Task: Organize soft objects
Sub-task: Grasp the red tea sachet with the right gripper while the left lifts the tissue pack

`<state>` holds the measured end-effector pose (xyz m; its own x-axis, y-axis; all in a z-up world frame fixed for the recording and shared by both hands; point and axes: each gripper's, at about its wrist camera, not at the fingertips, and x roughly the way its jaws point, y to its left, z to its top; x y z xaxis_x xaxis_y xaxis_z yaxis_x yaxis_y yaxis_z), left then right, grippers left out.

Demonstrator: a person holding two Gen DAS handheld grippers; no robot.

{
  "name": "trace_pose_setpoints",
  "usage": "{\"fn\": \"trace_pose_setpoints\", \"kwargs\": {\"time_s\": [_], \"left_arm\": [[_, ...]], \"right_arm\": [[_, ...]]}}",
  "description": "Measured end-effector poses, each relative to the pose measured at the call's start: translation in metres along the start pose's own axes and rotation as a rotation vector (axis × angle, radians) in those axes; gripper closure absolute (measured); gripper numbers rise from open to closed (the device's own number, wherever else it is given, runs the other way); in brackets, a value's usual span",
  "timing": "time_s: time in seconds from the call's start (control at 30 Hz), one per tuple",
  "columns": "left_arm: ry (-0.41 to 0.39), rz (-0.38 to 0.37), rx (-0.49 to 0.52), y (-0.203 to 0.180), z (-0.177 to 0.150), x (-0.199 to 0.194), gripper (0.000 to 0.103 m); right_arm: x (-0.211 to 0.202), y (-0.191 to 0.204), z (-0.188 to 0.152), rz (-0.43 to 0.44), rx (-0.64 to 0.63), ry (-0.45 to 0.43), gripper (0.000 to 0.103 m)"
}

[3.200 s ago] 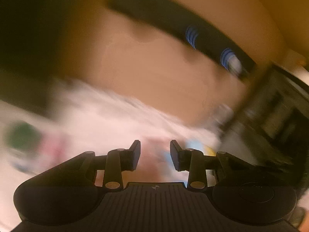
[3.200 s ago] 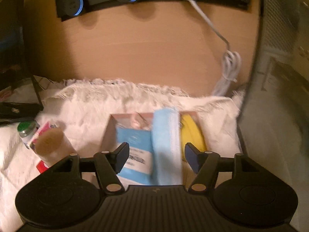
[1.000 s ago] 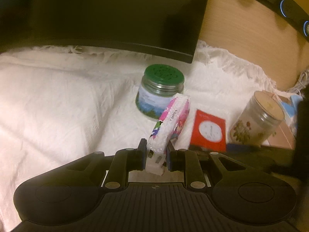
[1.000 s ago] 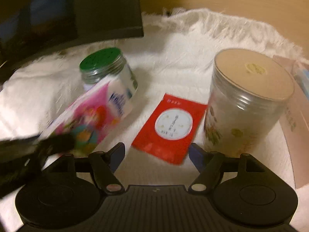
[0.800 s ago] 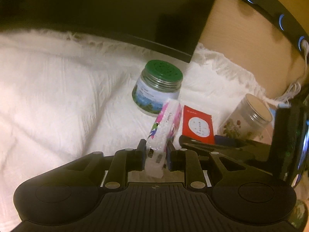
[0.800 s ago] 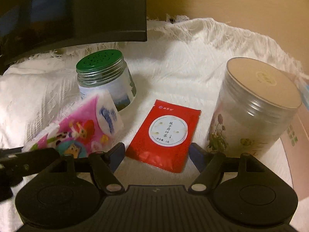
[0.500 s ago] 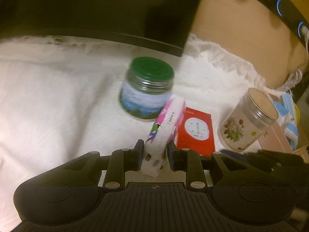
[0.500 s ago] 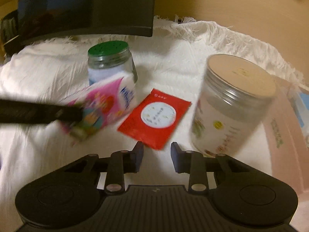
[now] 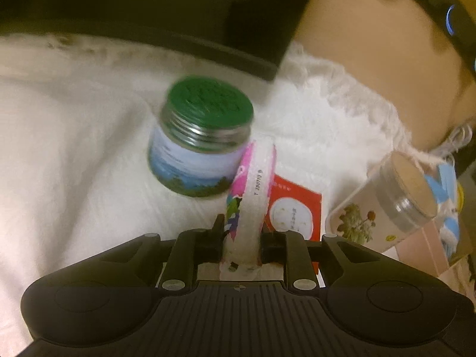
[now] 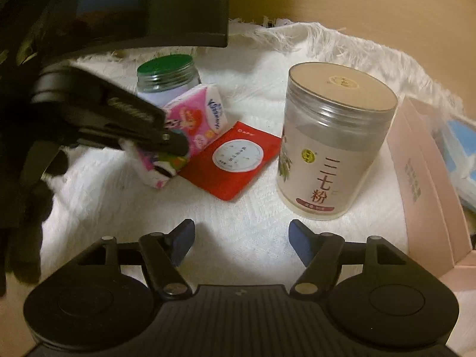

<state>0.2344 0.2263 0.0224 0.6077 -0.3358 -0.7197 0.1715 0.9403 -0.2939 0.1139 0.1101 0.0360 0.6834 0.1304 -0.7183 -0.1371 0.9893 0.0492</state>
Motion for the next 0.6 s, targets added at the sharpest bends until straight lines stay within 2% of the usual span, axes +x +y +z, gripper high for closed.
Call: {"fn": "trace_pose_setpoints", "kwargs": {"time_s": [0.17, 0.33, 0.4, 0.47, 0.57, 0.6], "left_arm": [[-0.076, 0.034, 0.058, 0.002, -0.010, -0.042, 0.080], [-0.087, 0.101, -0.009, 0.036, -0.016, -0.073, 0.081], [-0.091, 0.120, -0.049, 0.051, -0.018, -0.080, 0.081], [-0.095, 0.138, -0.082, 0.064, -0.022, -0.086, 0.081], [-0.089, 0.157, -0.103, 0.072, -0.029, -0.092, 0.081], [-0.083, 0.159, -0.105, 0.074, -0.030, -0.093, 0.081]], "right_arm": [[0.018, 0.017, 0.014, -0.051, 0.066, 0.009, 0.030], [0.034, 0.034, 0.025, -0.085, 0.134, -0.021, 0.019], [0.044, 0.036, 0.033, -0.130, 0.159, -0.023, 0.015], [0.053, 0.037, 0.040, -0.170, 0.168, -0.024, 0.015], [0.064, 0.035, 0.050, -0.176, 0.163, -0.031, 0.016], [0.066, 0.036, 0.051, -0.183, 0.149, -0.037, 0.023]]}}
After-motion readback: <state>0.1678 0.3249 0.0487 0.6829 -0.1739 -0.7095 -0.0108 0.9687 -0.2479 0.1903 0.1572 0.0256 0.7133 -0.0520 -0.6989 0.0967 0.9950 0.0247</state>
